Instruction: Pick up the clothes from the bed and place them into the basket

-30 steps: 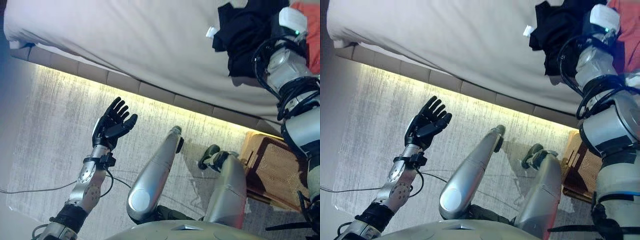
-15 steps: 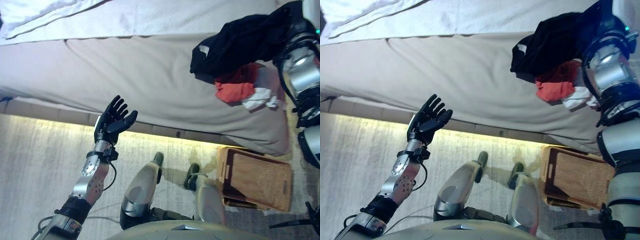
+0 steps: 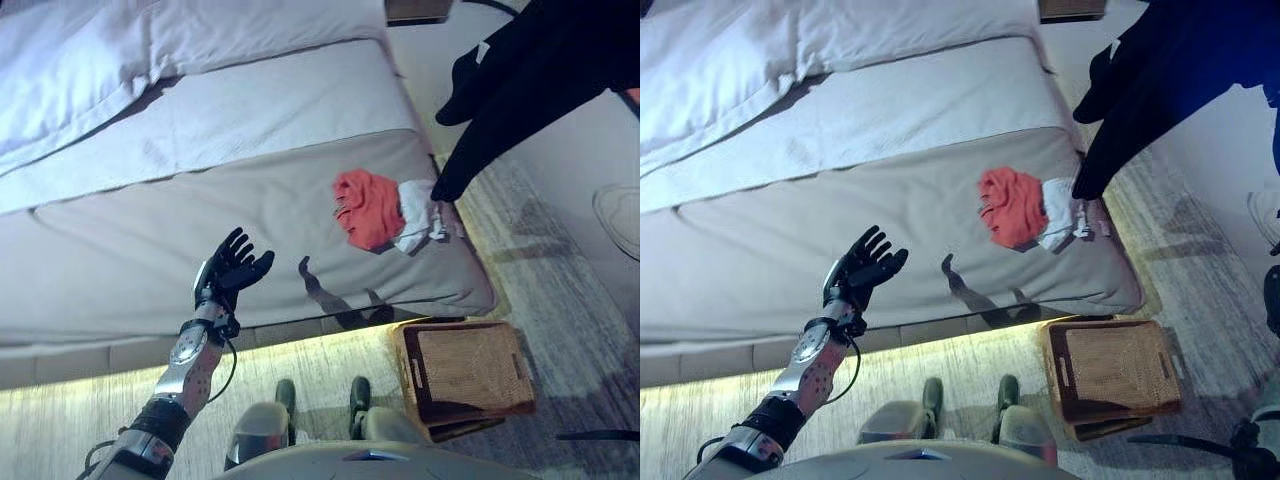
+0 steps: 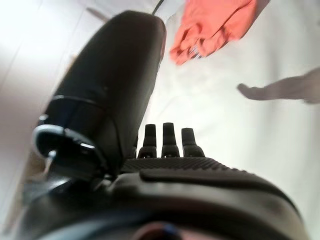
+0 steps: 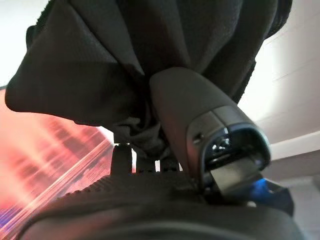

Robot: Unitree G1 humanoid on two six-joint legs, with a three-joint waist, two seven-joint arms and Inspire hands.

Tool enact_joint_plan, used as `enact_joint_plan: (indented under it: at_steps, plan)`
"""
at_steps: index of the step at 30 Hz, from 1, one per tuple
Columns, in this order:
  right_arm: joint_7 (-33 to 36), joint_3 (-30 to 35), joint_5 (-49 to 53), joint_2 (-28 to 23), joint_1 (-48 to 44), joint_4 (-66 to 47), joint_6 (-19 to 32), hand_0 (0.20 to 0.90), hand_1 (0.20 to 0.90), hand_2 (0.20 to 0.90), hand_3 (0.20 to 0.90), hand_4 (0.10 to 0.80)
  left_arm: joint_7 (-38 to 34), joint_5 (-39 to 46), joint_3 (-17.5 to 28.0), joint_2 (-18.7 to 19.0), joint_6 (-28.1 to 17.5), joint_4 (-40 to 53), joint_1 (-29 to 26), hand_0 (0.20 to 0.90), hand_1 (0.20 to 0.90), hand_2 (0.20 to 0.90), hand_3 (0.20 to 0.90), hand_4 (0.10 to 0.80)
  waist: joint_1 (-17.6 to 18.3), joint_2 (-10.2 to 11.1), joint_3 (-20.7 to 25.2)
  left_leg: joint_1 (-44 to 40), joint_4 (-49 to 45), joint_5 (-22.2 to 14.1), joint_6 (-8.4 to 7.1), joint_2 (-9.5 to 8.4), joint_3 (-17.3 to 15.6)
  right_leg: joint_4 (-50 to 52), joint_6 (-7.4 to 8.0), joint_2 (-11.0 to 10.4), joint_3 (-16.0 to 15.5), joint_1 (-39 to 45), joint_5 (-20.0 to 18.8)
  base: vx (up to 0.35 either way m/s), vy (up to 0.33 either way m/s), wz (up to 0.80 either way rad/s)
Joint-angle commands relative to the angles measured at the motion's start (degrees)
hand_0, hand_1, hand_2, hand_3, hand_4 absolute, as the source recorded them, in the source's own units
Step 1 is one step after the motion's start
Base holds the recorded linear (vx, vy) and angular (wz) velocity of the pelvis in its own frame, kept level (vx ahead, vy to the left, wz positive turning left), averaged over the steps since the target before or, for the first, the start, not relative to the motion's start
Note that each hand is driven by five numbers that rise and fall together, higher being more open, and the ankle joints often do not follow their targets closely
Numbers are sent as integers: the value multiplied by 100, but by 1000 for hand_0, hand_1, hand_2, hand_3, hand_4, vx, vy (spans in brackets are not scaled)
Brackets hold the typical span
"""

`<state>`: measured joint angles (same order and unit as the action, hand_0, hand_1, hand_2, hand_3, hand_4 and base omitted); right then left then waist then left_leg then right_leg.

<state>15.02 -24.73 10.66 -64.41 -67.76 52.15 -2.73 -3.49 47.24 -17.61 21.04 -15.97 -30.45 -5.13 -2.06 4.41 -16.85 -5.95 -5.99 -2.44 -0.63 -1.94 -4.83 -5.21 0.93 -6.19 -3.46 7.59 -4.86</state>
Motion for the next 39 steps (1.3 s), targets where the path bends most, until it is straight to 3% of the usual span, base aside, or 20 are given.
enact_joint_plan:
  at_steps: [1,6,10,16,21,39]
  plan:
    - [341,177,126,-688,269,-686,349,300,300,300,200,100,279,-218,-114,-25,-301,-80,190,900,900,900,900,800,228,43,1276,-58,792,-183,-135,446,23,407,380,113,90,-339,452,-15,-27,-18]
    - [336,898,473,-609,1126,-983,312,300,300,300,200,100,347,-393,-109,-63,-261,-204,11,900,900,900,900,800,471,14,1289,-165,959,-192,-132,480,-158,240,420,180,353,-370,347,-34,-40,-32]
    - [266,1772,334,-163,2285,-1451,266,300,300,300,200,100,364,-481,-65,-151,-231,-349,-146,900,900,900,900,800,756,-79,1278,-265,1063,-193,-117,534,-342,247,435,259,584,-425,323,-18,-19,-23]
    - [-31,2381,39,509,3739,-1640,289,300,300,300,200,100,393,-627,-74,-300,-167,-434,-291,900,900,900,900,800,1070,-180,1249,-345,1074,-226,-109,597,-535,268,401,389,878,-492,322,-2,-48,-23]
    - [-95,2448,-260,1035,4304,-1429,284,300,300,300,200,100,400,-669,-141,-364,-65,-393,-322,900,900,900,900,800,1228,-285,1191,-389,1030,-231,-157,654,-748,248,390,433,949,-506,300,6,-72,-23]
    - [-513,1943,-554,1560,4254,-641,421,300,300,300,200,100,632,-733,-299,-432,-191,-478,-322,900,900,900,900,800,1284,-732,906,-226,848,-255,-211,642,-975,299,412,371,883,-769,265,-6,-19,-4]
